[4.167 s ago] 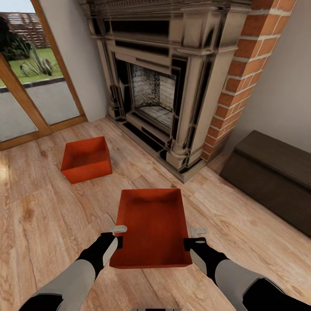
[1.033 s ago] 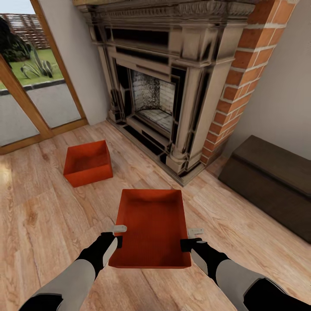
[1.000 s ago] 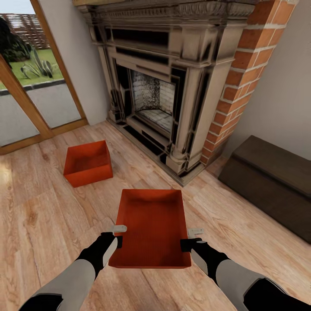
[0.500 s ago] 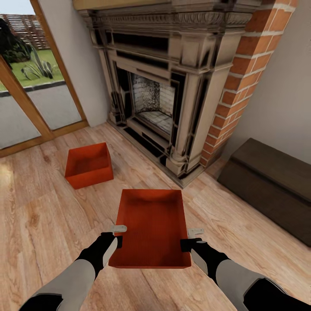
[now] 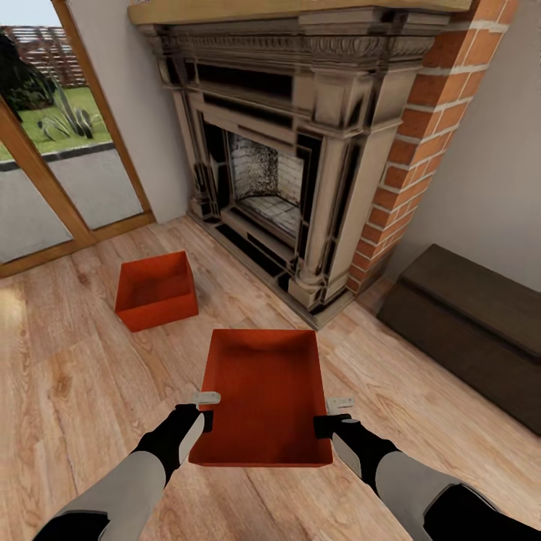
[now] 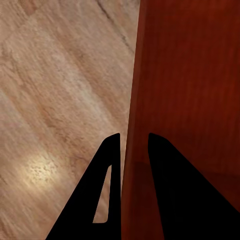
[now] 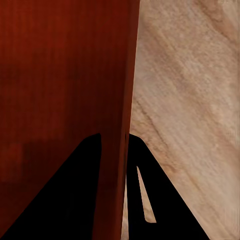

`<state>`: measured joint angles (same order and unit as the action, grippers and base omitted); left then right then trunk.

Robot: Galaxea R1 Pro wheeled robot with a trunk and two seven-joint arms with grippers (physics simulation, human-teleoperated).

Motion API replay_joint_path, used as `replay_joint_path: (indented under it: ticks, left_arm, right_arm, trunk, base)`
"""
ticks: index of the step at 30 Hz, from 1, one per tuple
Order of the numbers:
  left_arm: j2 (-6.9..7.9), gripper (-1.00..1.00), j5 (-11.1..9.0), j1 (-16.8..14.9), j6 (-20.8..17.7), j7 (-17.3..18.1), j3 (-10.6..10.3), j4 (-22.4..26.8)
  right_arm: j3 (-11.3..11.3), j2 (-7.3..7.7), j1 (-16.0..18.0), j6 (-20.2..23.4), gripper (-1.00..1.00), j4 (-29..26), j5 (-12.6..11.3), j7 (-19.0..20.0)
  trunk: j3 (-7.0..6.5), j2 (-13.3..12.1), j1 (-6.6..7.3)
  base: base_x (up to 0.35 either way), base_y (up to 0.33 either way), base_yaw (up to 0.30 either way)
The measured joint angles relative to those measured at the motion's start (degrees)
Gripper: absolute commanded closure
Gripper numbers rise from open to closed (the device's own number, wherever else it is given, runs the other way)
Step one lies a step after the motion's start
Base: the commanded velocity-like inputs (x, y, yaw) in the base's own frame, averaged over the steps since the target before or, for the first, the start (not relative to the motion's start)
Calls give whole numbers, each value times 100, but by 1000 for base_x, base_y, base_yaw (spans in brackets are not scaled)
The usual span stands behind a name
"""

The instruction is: Move the two storage containers from the living room to the garage. In the garage, place one container on the floor and stack the other container on top of it (either order is fine).

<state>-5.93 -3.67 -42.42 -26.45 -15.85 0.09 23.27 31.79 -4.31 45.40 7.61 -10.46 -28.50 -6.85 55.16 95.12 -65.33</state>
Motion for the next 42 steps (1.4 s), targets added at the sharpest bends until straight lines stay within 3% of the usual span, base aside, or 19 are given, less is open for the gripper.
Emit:
replay_joint_path:
  ticks: [42]
  left_arm:
    - [1,100,-8,-2,-5,-8,-11,1]
  right_arm:
    - [25,-3,0,-8,100,7,-31,-7]
  trunk:
    - [-754,-1685,923]
  base:
    - [0,0,0]
